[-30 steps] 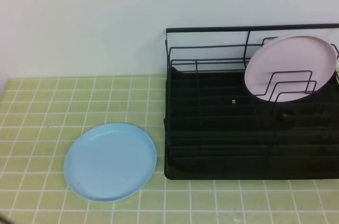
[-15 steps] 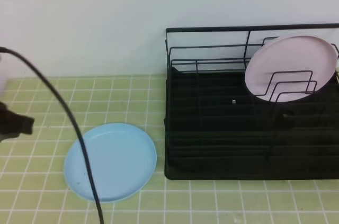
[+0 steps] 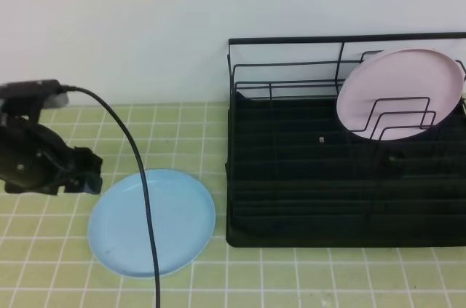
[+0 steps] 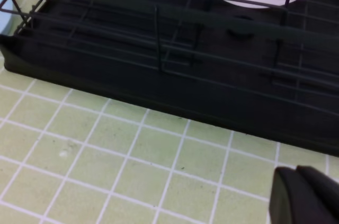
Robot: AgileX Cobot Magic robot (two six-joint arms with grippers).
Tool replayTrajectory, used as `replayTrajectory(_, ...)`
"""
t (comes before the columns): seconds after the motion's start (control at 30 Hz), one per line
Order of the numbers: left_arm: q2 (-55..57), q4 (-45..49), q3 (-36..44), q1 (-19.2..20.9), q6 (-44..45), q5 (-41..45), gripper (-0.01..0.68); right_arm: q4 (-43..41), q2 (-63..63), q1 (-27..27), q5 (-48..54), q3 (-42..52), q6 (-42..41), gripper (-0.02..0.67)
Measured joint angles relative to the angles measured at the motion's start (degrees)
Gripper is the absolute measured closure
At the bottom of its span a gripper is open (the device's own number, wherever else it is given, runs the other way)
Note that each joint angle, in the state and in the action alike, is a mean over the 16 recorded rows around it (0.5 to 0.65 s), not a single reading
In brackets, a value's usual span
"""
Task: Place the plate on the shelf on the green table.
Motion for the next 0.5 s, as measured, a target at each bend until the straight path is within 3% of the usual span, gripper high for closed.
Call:
replayTrajectory(0.17, 6.5, -0.9, 0.0, 0.0, 0.0, -4.2, 0.216, 0.0, 0.0, 0.0, 0.0, 0.0, -0.2, 0.649)
replayTrajectory(0.5, 15.7, -5.1, -0.1, 0.0, 0.5, -9.7, 0.264, 0.0, 0.0, 0.0, -0.1, 0.0, -0.4, 0.649)
